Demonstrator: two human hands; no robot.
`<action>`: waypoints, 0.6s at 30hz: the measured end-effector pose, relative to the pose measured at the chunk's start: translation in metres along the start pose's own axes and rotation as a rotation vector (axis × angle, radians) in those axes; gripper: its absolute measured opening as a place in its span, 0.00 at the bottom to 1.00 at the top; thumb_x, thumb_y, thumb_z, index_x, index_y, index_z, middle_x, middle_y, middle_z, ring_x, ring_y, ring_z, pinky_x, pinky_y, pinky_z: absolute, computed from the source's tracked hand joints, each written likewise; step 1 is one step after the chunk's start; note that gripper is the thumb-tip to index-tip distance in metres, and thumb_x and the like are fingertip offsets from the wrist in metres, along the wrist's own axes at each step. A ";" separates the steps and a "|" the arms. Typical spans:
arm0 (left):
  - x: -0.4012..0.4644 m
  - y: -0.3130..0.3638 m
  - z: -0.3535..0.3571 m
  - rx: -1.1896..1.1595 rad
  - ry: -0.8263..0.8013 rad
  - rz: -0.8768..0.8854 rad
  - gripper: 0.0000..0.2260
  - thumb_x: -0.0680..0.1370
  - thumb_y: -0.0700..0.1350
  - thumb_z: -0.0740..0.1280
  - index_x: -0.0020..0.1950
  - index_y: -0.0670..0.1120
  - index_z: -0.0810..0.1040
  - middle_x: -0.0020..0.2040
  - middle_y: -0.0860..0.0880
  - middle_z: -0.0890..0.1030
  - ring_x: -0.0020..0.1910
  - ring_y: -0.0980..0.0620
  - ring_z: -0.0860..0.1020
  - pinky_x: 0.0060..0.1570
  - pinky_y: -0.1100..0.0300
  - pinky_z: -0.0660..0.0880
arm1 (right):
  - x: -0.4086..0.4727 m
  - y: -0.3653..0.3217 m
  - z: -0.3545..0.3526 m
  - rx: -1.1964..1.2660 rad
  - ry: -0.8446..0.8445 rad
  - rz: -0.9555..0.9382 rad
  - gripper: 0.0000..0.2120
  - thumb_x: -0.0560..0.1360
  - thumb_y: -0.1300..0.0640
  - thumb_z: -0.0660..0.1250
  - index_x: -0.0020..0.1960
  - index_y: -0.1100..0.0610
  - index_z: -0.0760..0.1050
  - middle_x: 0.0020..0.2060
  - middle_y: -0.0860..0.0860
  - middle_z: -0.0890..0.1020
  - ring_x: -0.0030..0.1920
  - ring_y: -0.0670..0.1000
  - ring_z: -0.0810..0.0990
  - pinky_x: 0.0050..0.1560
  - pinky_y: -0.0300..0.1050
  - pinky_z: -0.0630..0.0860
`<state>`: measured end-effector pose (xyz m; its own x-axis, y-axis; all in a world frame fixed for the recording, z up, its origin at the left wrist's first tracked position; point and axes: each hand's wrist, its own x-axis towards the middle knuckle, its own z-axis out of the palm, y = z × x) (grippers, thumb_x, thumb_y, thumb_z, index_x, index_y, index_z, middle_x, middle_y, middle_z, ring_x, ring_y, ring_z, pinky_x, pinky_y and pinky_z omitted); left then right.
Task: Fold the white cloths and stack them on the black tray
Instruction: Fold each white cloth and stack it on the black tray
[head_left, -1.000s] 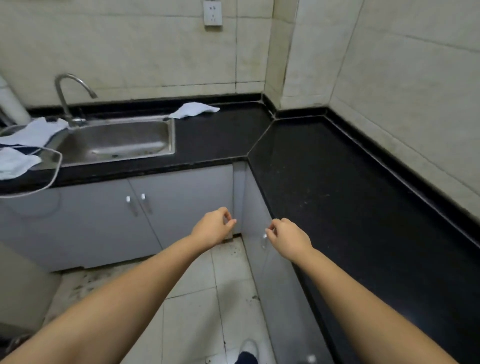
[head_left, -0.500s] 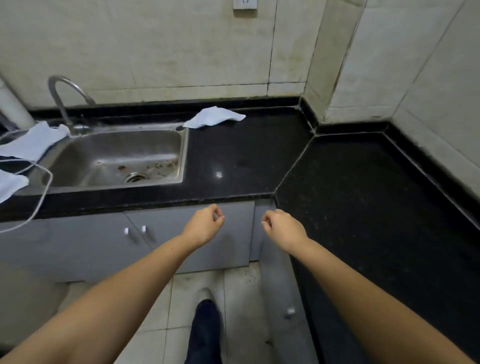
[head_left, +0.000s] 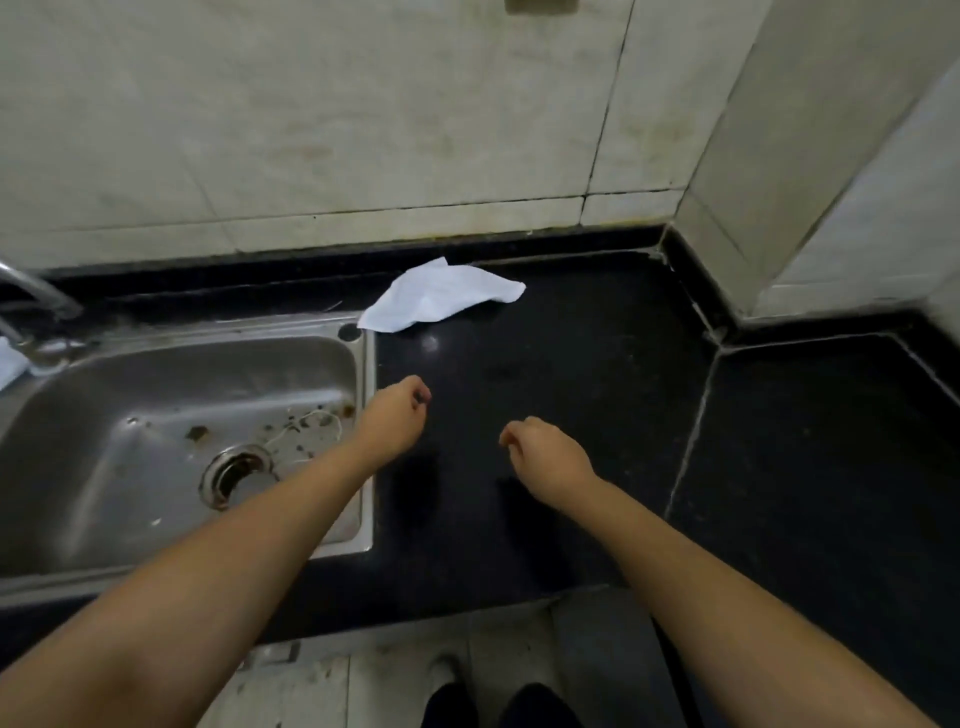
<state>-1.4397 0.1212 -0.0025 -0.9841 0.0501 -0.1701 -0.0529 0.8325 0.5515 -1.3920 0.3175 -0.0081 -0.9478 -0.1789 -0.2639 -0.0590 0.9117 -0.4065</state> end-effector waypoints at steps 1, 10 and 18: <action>0.017 -0.004 -0.003 0.008 0.011 -0.013 0.10 0.77 0.38 0.60 0.58 0.42 0.73 0.49 0.41 0.79 0.48 0.42 0.77 0.46 0.55 0.71 | 0.019 -0.005 -0.001 0.003 -0.022 -0.015 0.13 0.80 0.61 0.55 0.60 0.55 0.74 0.58 0.53 0.75 0.54 0.55 0.77 0.52 0.51 0.76; 0.141 -0.040 -0.001 0.250 0.060 -0.079 0.22 0.77 0.41 0.61 0.71 0.43 0.63 0.67 0.40 0.69 0.65 0.40 0.69 0.59 0.47 0.69 | 0.197 -0.042 0.003 -0.052 0.089 -0.227 0.17 0.79 0.58 0.58 0.67 0.55 0.68 0.64 0.54 0.71 0.65 0.56 0.69 0.60 0.51 0.67; 0.180 -0.048 0.019 0.391 0.107 -0.056 0.11 0.78 0.43 0.61 0.59 0.45 0.75 0.59 0.45 0.73 0.62 0.44 0.69 0.62 0.51 0.62 | 0.268 -0.015 0.013 -0.079 0.089 -0.175 0.16 0.78 0.51 0.62 0.65 0.49 0.71 0.64 0.52 0.69 0.67 0.54 0.65 0.66 0.51 0.61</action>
<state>-1.6106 0.1005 -0.0750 -0.9947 -0.0417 -0.0939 -0.0589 0.9804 0.1879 -1.6414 0.2506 -0.0843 -0.9446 -0.3074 -0.1152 -0.2468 0.8964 -0.3682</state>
